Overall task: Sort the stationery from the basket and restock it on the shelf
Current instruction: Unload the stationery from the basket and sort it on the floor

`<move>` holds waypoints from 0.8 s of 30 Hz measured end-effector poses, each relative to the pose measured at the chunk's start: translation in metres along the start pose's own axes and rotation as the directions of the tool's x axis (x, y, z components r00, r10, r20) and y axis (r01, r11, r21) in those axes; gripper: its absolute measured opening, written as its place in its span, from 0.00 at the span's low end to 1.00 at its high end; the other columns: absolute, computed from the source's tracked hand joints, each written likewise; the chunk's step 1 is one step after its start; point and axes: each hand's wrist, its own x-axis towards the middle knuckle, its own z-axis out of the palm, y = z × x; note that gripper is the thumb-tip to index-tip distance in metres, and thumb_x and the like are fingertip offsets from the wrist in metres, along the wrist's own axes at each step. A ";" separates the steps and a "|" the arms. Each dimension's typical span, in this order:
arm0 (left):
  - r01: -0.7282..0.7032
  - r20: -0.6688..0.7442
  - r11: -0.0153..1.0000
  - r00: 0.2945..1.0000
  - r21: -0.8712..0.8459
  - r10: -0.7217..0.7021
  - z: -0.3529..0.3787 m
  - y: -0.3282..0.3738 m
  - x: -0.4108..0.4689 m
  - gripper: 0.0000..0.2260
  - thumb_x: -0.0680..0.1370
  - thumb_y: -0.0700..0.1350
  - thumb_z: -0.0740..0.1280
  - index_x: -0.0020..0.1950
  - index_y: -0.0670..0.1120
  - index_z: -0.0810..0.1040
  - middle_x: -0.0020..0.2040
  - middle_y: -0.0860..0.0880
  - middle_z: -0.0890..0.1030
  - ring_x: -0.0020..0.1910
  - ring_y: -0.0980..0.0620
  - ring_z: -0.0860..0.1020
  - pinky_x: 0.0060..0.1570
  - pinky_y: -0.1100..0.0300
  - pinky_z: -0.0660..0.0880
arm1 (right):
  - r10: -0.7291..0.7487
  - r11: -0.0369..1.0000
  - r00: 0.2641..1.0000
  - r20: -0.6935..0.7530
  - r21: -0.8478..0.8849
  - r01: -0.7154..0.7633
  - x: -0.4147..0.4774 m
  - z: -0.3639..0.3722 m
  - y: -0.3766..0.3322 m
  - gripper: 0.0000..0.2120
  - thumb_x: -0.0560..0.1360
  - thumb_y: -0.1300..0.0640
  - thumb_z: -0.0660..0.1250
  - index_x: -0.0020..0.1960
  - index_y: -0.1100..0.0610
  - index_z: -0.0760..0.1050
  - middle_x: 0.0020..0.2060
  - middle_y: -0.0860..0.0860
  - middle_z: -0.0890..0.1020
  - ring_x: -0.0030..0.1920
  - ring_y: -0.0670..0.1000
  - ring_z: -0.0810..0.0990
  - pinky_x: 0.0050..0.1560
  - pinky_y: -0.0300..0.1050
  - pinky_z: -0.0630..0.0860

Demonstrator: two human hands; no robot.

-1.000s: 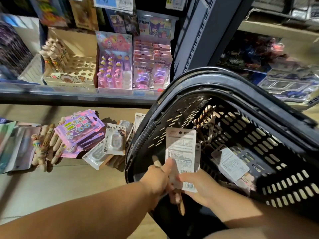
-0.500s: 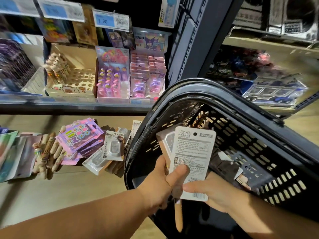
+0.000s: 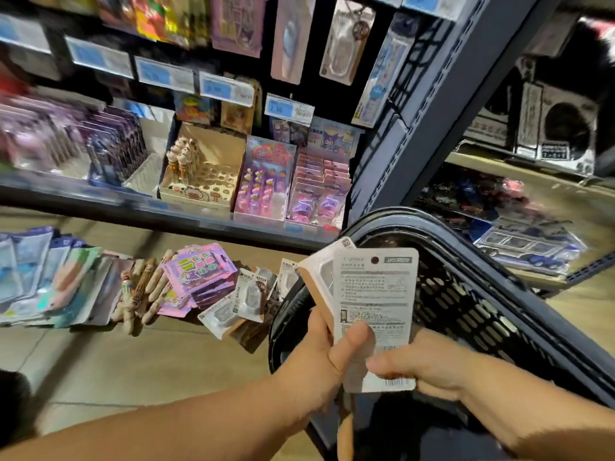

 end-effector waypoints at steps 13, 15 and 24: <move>-0.172 -0.278 0.980 0.941 0.105 0.195 -0.128 0.106 -0.006 0.36 0.67 0.75 0.62 0.71 0.63 0.61 0.63 0.58 0.78 0.59 0.55 0.78 0.52 0.61 0.78 | -0.318 0.945 0.942 0.108 -0.039 0.324 0.078 0.095 -0.122 0.22 0.62 0.50 0.78 0.54 0.48 0.78 0.55 0.48 0.84 0.59 0.50 0.80 0.67 0.55 0.71; -0.209 -0.308 0.973 0.923 0.102 0.231 -0.156 0.121 -0.007 0.32 0.66 0.72 0.64 0.66 0.64 0.64 0.60 0.61 0.78 0.57 0.58 0.79 0.47 0.65 0.76 | -0.374 0.924 0.924 0.074 -0.058 0.378 0.102 0.118 -0.137 0.29 0.54 0.37 0.79 0.51 0.47 0.80 0.54 0.48 0.84 0.60 0.56 0.80 0.67 0.61 0.70; -0.229 -0.361 0.964 0.895 0.135 0.263 -0.267 0.143 0.003 0.25 0.70 0.65 0.68 0.65 0.61 0.67 0.58 0.58 0.81 0.46 0.64 0.82 0.50 0.62 0.80 | -0.544 0.817 0.839 -0.009 0.222 0.532 0.197 0.198 -0.176 0.07 0.69 0.54 0.74 0.46 0.46 0.85 0.50 0.50 0.86 0.53 0.51 0.84 0.56 0.53 0.79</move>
